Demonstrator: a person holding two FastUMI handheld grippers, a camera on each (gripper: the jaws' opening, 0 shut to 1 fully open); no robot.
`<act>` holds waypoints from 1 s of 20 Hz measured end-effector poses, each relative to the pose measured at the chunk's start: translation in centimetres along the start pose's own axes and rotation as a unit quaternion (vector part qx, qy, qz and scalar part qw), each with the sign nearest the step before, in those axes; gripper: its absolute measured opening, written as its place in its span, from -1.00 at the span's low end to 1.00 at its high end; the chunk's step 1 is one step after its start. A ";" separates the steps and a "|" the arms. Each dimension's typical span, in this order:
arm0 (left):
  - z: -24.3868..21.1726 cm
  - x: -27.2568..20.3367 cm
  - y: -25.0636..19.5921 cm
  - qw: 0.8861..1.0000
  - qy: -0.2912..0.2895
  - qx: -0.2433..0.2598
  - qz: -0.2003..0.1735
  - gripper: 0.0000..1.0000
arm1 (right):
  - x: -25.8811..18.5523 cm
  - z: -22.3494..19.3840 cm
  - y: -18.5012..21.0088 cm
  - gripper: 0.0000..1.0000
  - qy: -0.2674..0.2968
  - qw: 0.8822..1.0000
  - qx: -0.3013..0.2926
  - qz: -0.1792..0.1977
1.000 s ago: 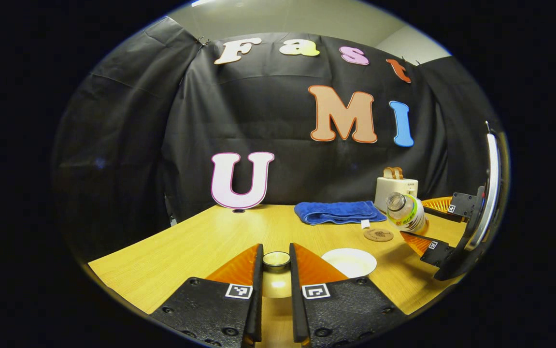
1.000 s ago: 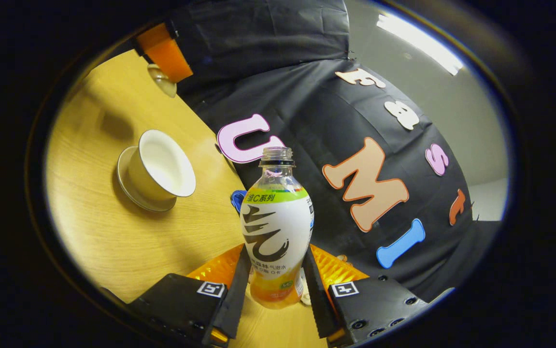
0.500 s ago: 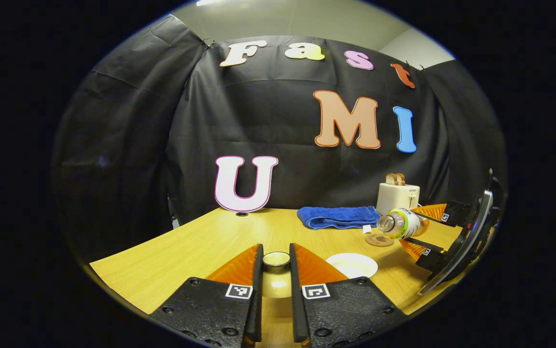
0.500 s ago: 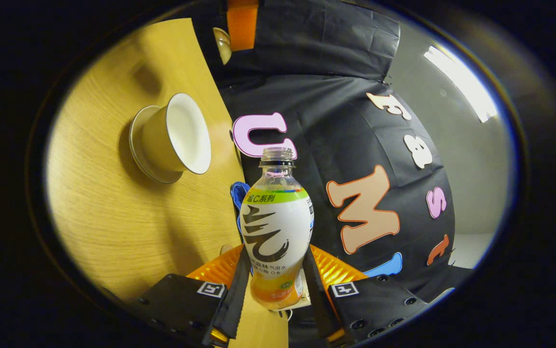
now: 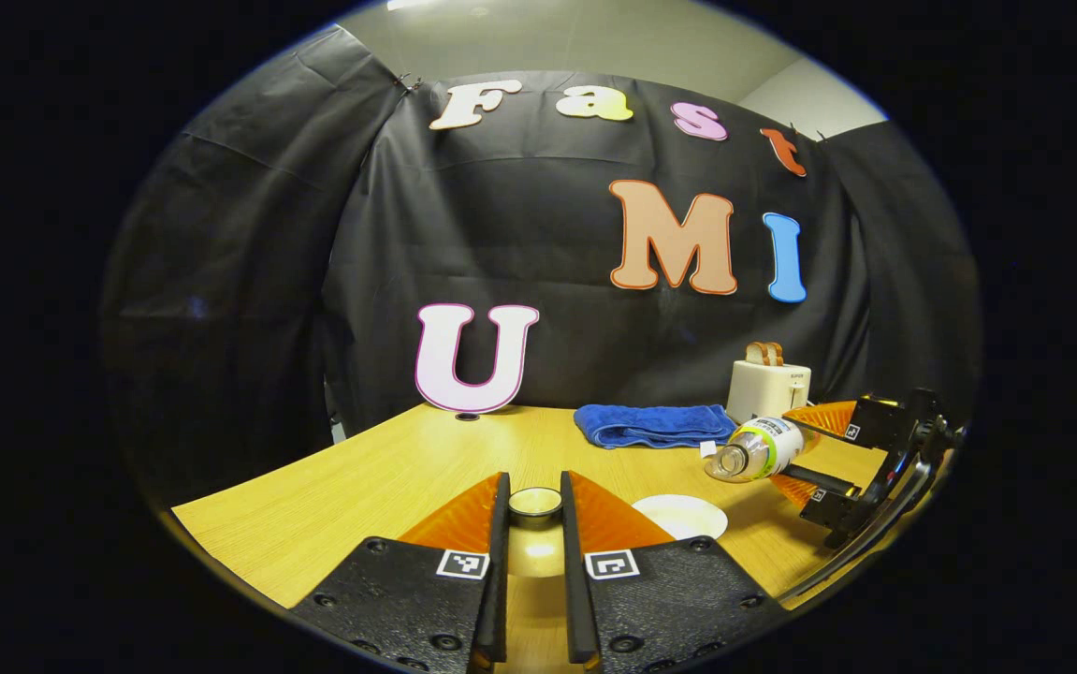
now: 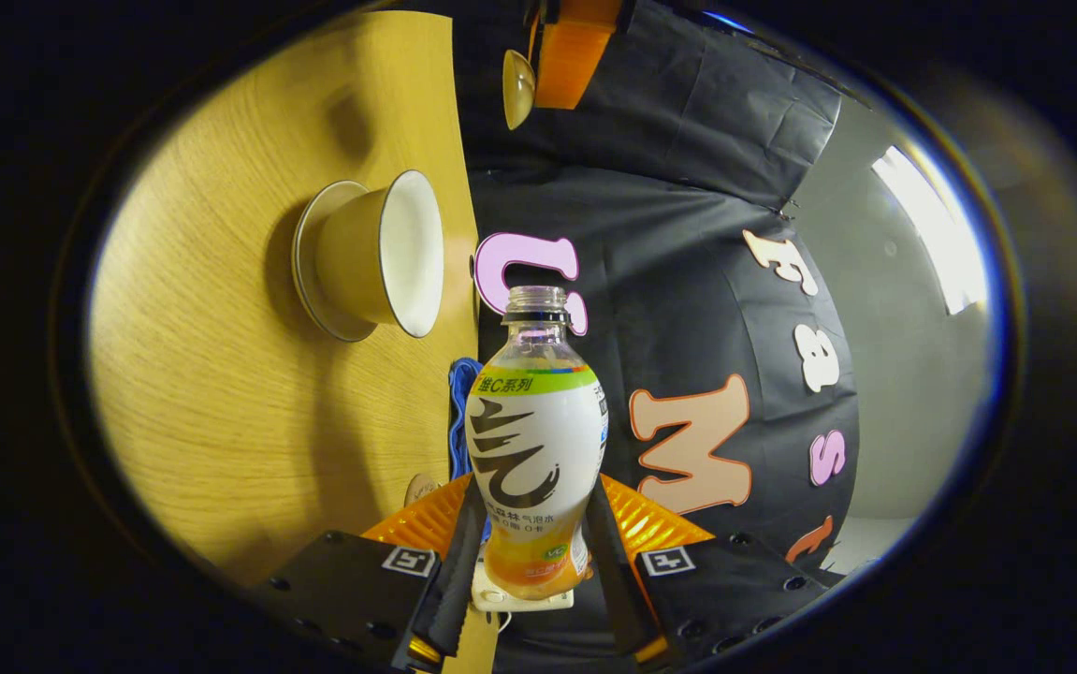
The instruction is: Open the teacup lid with one hand, grasp the water bottle and pour water into the teacup with the other hand; after pouring, place the water bottle on the coaster and then close the teacup lid.
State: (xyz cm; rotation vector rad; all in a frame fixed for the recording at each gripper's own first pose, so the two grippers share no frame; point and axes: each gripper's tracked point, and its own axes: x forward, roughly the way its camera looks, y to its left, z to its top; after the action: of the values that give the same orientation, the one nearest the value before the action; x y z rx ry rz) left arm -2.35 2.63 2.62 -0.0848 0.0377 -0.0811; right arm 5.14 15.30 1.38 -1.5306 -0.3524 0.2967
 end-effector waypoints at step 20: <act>0.5 -0.3 -0.1 1.000 -0.005 -0.009 -0.006 -0.55 | -0.3 1.8 -0.1 0.29 -0.049 0.986 -0.158 0.024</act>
State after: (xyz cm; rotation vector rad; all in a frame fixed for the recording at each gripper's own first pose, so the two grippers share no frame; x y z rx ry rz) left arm -2.64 2.57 3.14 -0.1043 0.0289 -0.0917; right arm 4.13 16.78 1.46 -1.8414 -0.4579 0.3673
